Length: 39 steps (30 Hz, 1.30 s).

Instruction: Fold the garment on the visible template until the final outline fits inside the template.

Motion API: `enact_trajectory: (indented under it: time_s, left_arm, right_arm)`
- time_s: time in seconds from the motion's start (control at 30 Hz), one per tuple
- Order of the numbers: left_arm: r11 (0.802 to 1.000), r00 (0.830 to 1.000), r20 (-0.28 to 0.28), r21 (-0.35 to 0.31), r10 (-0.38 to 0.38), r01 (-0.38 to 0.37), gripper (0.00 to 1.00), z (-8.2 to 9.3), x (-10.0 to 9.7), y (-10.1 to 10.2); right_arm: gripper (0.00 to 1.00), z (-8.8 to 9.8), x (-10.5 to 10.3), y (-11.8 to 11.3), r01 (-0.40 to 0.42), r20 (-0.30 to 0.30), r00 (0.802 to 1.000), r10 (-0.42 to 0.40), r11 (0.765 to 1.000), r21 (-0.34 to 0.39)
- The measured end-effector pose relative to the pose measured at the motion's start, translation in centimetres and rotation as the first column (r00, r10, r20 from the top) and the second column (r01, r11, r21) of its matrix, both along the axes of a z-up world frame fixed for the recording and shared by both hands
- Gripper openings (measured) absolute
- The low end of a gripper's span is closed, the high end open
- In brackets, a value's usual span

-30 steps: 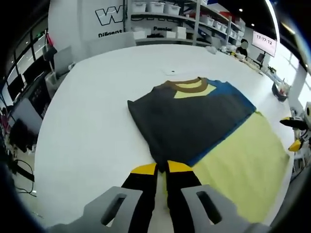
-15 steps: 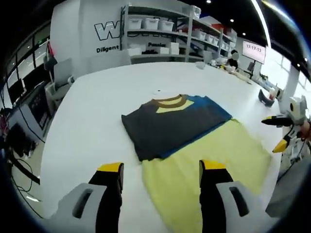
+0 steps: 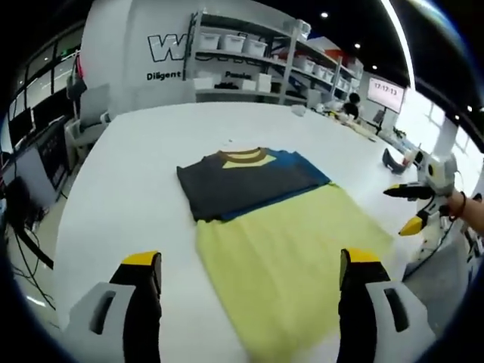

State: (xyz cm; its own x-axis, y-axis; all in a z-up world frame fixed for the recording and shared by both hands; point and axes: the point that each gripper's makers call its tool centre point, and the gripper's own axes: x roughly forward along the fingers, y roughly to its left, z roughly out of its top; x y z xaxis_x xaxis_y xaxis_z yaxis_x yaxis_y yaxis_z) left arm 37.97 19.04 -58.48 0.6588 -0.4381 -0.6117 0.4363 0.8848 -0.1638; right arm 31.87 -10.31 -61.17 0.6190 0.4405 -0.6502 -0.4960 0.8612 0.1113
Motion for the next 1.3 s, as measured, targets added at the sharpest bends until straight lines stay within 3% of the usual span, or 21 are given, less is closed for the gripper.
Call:
enact_trajectory:
  time_s: [0.37,0.5,0.67,0.87,1.0,1.17,1.3]
  left_arm:
    - [1.0,0.997,-0.078,-0.012,0.013,-0.014,0.96,-1.6,-4.0,-0.4]
    - [1.0,0.993,-0.119,0.022,0.019,-0.016,0.94,-2.9,-5.5,-0.2]
    - [0.996,0.978,-0.189,0.045,0.083,-0.075,0.91,-4.6,-7.0,0.5]
    - [0.993,0.969,-0.228,0.094,0.095,-0.075,0.85,-6.1,-8.5,0.8]
    - [0.988,0.957,-0.255,0.105,0.139,-0.115,0.7,-6.9,-9.2,1.1]
    - [0.988,0.949,-0.278,0.096,0.147,-0.125,0.68,-7.5,-9.8,0.9]
    - [0.986,0.941,-0.299,0.11,0.155,-0.128,0.58,-8.2,-10.3,1.1]
  right_arm:
    - [0.97,-1.0,-1.8,-0.5,-0.007,-0.041,0.999,0.007,1.0,-0.011]
    - [0.94,-1.8,-2.4,-0.9,-0.002,-0.064,0.998,0.001,1.0,-0.018]
    - [0.91,-3.2,-3.1,-1.3,0.009,-0.099,0.995,-0.012,1.0,-0.023]
    - [0.85,-4.6,-4.0,-1.4,0.017,-0.135,0.991,-0.021,0.999,-0.034]
    - [0.71,-5.2,-4.3,-1.8,0.03,-0.146,0.989,-0.037,0.998,-0.049]
    - [0.6,-5.4,-4.2,-2.2,0.041,-0.144,0.988,-0.05,0.997,-0.067]
    - [0.47,-5.8,-4.3,-2.5,0.044,-0.145,0.988,-0.059,0.994,-0.102]
